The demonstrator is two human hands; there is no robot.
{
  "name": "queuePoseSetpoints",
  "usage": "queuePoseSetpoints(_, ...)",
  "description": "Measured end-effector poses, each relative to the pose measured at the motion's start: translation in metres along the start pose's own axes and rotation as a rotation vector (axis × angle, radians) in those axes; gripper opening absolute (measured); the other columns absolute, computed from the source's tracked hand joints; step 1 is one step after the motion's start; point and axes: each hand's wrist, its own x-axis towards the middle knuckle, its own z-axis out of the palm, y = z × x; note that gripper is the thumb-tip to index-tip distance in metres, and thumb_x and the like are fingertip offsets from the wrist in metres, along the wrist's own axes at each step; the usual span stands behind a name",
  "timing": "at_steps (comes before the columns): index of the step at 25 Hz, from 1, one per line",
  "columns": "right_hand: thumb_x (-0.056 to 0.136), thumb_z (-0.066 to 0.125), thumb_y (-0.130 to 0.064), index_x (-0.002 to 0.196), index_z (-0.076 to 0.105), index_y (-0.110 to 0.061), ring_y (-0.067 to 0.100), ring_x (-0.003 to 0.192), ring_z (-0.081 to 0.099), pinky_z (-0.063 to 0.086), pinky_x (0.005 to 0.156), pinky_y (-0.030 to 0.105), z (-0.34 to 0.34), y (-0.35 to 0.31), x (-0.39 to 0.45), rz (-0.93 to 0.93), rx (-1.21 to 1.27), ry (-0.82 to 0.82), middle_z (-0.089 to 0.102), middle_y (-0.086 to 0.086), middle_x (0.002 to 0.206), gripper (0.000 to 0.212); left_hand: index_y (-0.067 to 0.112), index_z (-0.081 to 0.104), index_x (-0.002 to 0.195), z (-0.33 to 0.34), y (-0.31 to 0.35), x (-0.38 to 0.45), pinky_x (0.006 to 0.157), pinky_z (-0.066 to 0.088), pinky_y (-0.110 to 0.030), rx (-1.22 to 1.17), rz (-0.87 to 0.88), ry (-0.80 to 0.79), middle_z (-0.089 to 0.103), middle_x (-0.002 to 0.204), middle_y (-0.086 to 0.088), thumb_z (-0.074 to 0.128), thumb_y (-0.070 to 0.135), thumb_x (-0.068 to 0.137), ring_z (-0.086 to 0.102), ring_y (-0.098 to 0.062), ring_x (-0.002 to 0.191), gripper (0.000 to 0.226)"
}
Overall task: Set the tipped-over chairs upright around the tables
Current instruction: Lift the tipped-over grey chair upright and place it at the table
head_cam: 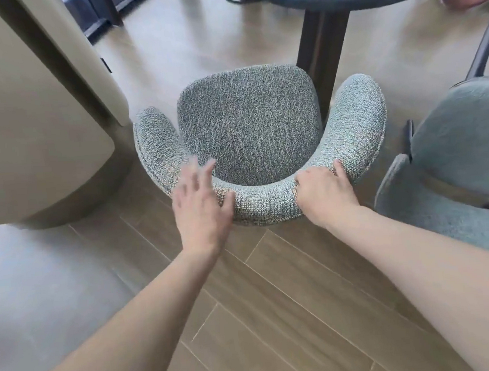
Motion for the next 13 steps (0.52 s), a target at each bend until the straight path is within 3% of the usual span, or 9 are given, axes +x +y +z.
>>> queuePoseSetpoints(2, 0.093, 0.031, -0.027, 0.120, 0.060, -0.016, 0.027, 0.127, 0.049, 0.004, 0.122, 0.049, -0.010, 0.002, 0.015, -0.008, 0.094, -0.042, 0.063, 0.011, 0.125, 0.042, 0.036, 0.043, 0.145, -0.001, 0.000, 0.011, 0.119, -0.009, -0.062, 0.115, 0.176, -0.238, 0.041, 0.155, 0.007, 0.038, 0.044, 0.102, 0.011, -0.018, 0.153, 0.045)
queuePoseSetpoints(4, 0.083, 0.035, -0.033, 0.137, 0.051, -0.017, 0.024, 0.137, 0.039, -0.001, 0.121, 0.048, -0.019, 0.010, 0.026, -0.070, 0.123, -0.148, 0.054, 0.008, 0.140, 0.058, 0.040, 0.038, 0.148, 0.001, -0.001, 0.023, 0.114, -0.020, -0.064, 0.170, 0.190, -0.368, 0.037, 0.155, 0.009, 0.028, 0.058, 0.100, 0.003, -0.017, 0.153, 0.052)
queuePoseSetpoints(7, 0.077, 0.050, -0.029, 0.153, 0.025, -0.021, 0.019, 0.148, 0.020, -0.006, 0.121, 0.048, -0.025, 0.024, 0.041, -0.214, -0.051, -0.226, 0.030, 0.000, 0.158, 0.080, 0.041, 0.035, 0.148, 0.002, 0.001, 0.045, 0.111, -0.026, -0.061, 0.157, 0.183, -0.411, 0.034, 0.154, 0.007, 0.010, 0.080, 0.085, -0.001, -0.014, 0.152, 0.079)
queuePoseSetpoints(13, 0.078, 0.071, -0.039, 0.148, 0.027, -0.023, 0.021, 0.145, 0.025, 0.004, 0.121, 0.049, -0.030, 0.016, 0.082, -0.181, -0.167, -0.031, 0.033, 0.000, 0.154, 0.084, 0.041, 0.043, 0.140, 0.003, 0.003, 0.101, 0.110, -0.025, -0.061, 0.102, 0.207, -0.425, 0.040, 0.145, 0.006, 0.004, 0.089, 0.074, 0.003, -0.011, 0.149, 0.091)
